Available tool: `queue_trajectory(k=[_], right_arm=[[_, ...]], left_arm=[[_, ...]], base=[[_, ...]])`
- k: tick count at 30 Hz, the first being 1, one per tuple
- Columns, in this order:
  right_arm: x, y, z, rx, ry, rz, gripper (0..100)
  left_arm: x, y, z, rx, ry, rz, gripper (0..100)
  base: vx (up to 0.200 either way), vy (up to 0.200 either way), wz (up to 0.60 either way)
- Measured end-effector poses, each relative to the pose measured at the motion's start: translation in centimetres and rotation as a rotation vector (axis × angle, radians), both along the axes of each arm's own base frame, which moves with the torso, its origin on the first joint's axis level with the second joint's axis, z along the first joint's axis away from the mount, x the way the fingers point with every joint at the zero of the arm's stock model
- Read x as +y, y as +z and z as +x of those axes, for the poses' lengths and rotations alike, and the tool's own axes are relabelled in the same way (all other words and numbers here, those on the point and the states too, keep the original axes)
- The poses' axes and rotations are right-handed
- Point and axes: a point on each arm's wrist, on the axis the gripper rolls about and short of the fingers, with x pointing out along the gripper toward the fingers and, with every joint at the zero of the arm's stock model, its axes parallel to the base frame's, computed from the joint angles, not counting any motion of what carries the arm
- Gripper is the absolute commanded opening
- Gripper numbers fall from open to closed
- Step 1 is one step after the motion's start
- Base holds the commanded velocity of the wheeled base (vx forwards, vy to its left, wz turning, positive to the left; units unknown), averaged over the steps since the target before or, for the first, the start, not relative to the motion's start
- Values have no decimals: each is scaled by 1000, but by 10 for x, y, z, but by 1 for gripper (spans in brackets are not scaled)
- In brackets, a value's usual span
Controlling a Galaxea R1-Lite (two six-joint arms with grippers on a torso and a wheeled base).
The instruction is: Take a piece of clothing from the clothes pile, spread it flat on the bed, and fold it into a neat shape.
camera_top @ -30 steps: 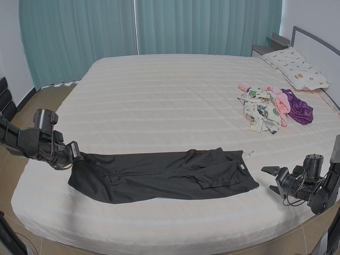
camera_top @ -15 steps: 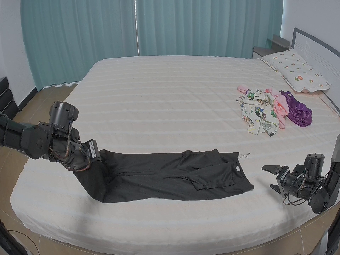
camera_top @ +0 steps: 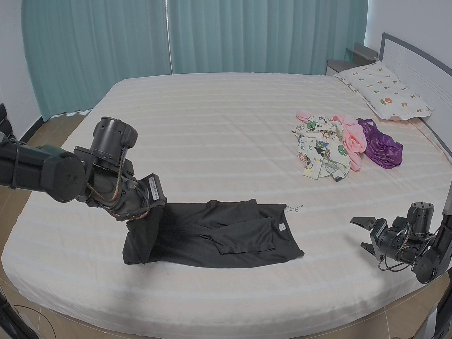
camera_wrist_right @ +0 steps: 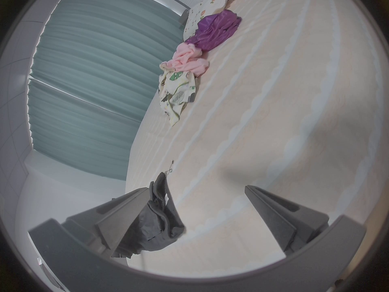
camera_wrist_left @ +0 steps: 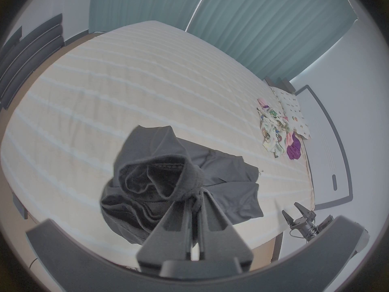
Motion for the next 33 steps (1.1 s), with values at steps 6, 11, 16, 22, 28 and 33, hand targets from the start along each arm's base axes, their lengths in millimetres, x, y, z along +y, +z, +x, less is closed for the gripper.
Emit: queue_trajectory(k=[6,11,16,22,28,33], right_arm=[[0,0,0,-1,0,0,100],[0,0,0,-1,1,0,100],[0,0,0,1,2,-1,100],[1,-2,0,6,3,-1,100],[0,-3,1,11,2,-1,100],[1,-4,1,14,5,-1,100]], left_arm=[[-17,-2,7,7,-12,-19,0],[-32,-4,18,-1,-26,-25,0],[-48,-12,27,5,-53,-22,0],[-62,-21,39,15,-44,-33,0],[-71,-31,55,12,12,-28,0],[-74,-42,60,34,20,-23,100]], base=[[0,-200,0],[0,-200,0],[0,-200,0],[0,0,0],[0,0,0],[0,0,0]])
